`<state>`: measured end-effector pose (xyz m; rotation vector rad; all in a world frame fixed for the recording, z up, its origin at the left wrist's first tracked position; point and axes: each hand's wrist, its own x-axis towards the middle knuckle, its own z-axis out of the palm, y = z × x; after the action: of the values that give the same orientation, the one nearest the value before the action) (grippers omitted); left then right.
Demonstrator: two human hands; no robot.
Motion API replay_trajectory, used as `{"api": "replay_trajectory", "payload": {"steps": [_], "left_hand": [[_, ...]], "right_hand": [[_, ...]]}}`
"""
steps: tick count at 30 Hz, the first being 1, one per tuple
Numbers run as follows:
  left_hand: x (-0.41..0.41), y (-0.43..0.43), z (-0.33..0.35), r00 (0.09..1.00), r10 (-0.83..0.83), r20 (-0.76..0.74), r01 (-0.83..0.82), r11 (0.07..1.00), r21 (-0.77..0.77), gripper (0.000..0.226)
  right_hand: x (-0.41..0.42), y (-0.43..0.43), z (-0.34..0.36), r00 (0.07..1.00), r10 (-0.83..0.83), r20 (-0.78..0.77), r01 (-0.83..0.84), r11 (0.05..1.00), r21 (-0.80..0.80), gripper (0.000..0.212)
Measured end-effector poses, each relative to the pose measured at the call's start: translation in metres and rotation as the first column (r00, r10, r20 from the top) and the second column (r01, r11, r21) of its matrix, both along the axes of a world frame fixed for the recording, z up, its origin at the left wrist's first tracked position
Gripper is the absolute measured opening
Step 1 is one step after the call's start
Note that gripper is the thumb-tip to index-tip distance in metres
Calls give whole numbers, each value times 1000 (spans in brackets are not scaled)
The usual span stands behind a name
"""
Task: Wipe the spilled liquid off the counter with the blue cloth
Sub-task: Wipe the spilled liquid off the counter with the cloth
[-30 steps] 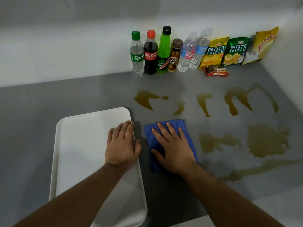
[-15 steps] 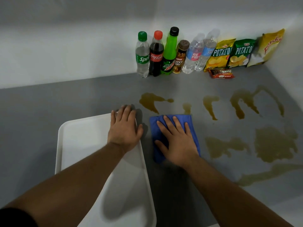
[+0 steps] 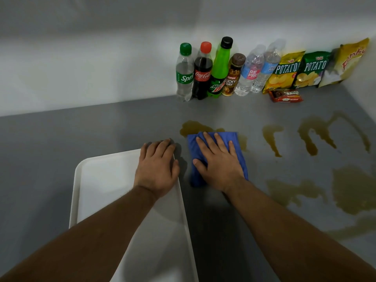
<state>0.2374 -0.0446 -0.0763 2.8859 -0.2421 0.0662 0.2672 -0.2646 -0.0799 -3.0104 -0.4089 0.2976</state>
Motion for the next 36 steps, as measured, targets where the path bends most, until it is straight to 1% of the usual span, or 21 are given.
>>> {"api": "replay_trajectory", "payload": {"steps": [3, 6, 10, 13, 17, 19, 21, 22, 23, 25, 27, 30, 33, 36], "left_hand": [[0, 1, -1, 1000, -4, -5, 4, 1000, -1, 55], [0, 1, -2, 1000, -1, 9, 1, 1000, 2, 54], [0, 1, -3, 1000, -2, 18, 2, 1000, -13, 53], [0, 0, -1, 1000, -4, 30, 5, 1000, -19, 52], [-1, 0, 0, 1000, -4, 21, 4, 1000, -14, 53], [0, 0, 1, 1000, -3, 11, 3, 1000, -13, 53], [0, 0, 1, 1000, 0, 0, 0, 1000, -12, 54], [0, 1, 1, 1000, 3, -2, -3, 1000, -12, 54], [0, 1, 1, 1000, 5, -4, -5, 1000, -12, 54], [0, 0, 1, 1000, 7, -12, -7, 1000, -17, 55], [0, 0, 0, 1000, 6, -13, -6, 1000, -21, 56], [0, 0, 0, 1000, 4, -27, -4, 1000, -17, 58], [0, 0, -1, 999, 23, -37, -23, 1000, -14, 59], [0, -1, -2, 999, 23, -36, -23, 1000, -2, 58]], "right_hand": [[-15, -10, 2, 996, -89, 5, 89, 996, 29, 78], [-44, -8, 1, 993, -118, -12, 118, 993, 21, 82], [-60, 10, -3, 998, -59, -26, 60, 998, 34, 80], [-36, 24, -3, 1000, -18, -8, 18, 999, 27, 77], [-3, 34, -1, 1000, -22, 16, 21, 998, 55, 71], [-3, 31, -2, 1000, 3, 16, -4, 998, 57, 69], [-14, 16, -2, 998, 65, 14, -66, 997, 51, 69], [-19, 6, -2, 996, 85, 20, -86, 994, 71, 68], [-24, -5, -2, 996, 75, 36, -79, 990, 114, 67], [-26, -24, 0, 997, -18, 80, 3, 983, 183, 60], [-15, -33, 0, 989, -119, 91, 102, 979, 174, 55], [15, -27, 2, 977, -207, 46, 197, 968, 154, 58], [43, -11, 3, 978, -207, -12, 207, 974, 95, 61], [48, 1, 2, 989, -144, -10, 145, 989, 34, 64]]}}
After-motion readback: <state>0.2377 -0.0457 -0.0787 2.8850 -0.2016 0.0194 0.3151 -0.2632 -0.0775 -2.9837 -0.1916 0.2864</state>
